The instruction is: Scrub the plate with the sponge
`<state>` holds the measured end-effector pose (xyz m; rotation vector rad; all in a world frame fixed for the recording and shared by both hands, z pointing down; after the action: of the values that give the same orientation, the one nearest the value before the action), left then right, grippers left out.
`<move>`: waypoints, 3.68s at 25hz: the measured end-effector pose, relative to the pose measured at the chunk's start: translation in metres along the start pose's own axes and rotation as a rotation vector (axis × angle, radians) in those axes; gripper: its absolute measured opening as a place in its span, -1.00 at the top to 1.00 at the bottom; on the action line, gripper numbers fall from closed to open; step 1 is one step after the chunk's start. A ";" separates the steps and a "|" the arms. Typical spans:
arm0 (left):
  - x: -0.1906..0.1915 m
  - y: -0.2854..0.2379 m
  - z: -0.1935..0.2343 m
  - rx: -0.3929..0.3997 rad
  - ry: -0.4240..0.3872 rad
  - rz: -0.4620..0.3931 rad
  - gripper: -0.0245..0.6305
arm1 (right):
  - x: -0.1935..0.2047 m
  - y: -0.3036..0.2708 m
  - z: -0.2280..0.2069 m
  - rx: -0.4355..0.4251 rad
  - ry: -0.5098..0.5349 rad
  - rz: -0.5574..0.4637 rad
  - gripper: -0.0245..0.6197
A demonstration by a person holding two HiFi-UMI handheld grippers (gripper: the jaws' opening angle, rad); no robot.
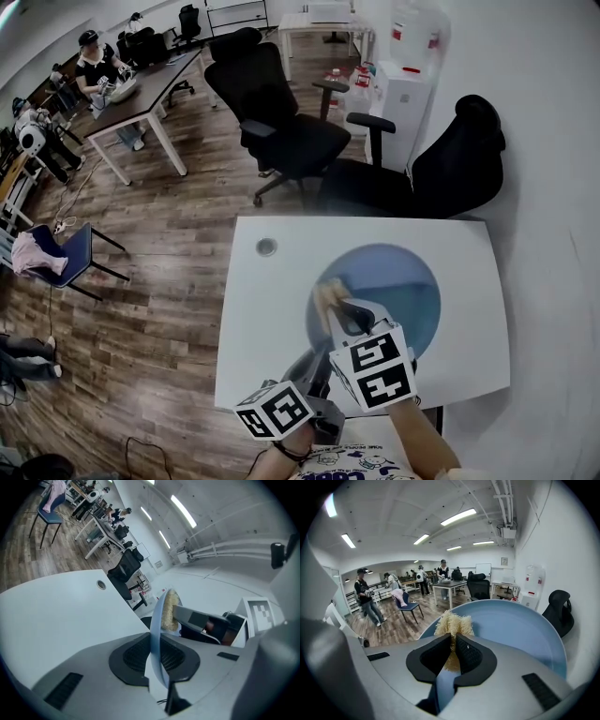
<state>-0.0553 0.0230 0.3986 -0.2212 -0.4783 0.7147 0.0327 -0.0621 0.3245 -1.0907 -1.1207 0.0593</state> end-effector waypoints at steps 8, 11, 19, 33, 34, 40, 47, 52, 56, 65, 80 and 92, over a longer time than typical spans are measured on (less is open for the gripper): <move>0.004 0.005 0.003 -0.009 0.034 0.000 0.81 | 0.010 0.001 0.008 -0.050 0.010 0.036 0.79; 0.003 0.006 0.002 -0.001 0.041 -0.008 0.81 | 0.013 0.003 0.010 -0.060 0.009 0.038 0.79; 0.001 0.005 0.002 0.016 0.067 -0.020 0.81 | 0.021 0.004 0.012 -0.083 0.010 0.042 0.79; -0.015 0.020 0.009 0.011 0.118 -0.096 0.81 | 0.032 0.008 0.030 -0.141 0.019 0.083 0.79; -0.016 0.022 0.010 0.011 0.123 -0.102 0.81 | 0.034 0.009 0.032 -0.145 0.020 0.085 0.79; -0.022 0.026 0.013 0.014 0.141 -0.129 0.81 | 0.038 0.010 0.034 -0.163 0.027 0.096 0.79; -0.025 0.030 0.014 0.007 0.122 -0.133 0.80 | 0.043 0.012 0.036 -0.137 0.081 0.127 0.79; -0.026 0.027 0.014 0.009 0.116 -0.130 0.80 | 0.043 0.013 0.037 -0.097 0.130 0.157 0.79; -0.028 0.026 0.014 0.013 0.117 -0.130 0.80 | 0.043 0.013 0.034 -0.094 0.131 0.165 0.79; -0.033 0.025 0.015 0.014 0.122 -0.145 0.80 | 0.045 0.014 0.020 -0.084 0.113 0.185 0.79; -0.032 0.022 0.014 0.021 0.124 -0.142 0.78 | 0.062 0.023 -0.018 -0.013 0.003 0.199 0.79; -0.025 0.022 0.010 0.039 0.124 -0.119 0.77 | 0.068 0.034 -0.038 0.044 -0.037 0.190 0.79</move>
<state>-0.0895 0.0226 0.3907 -0.1977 -0.3557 0.5892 0.1098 -0.0342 0.3467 -1.1580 -1.0409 0.2534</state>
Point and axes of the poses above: the fingertips, and each gripper's own axes: y backward along the fingers, z to its left, x out of its underside, the point moved 8 cm from there along y, backward along the fingers, and after that the axes turned 9 degrees about z, right-handed, at the moved point
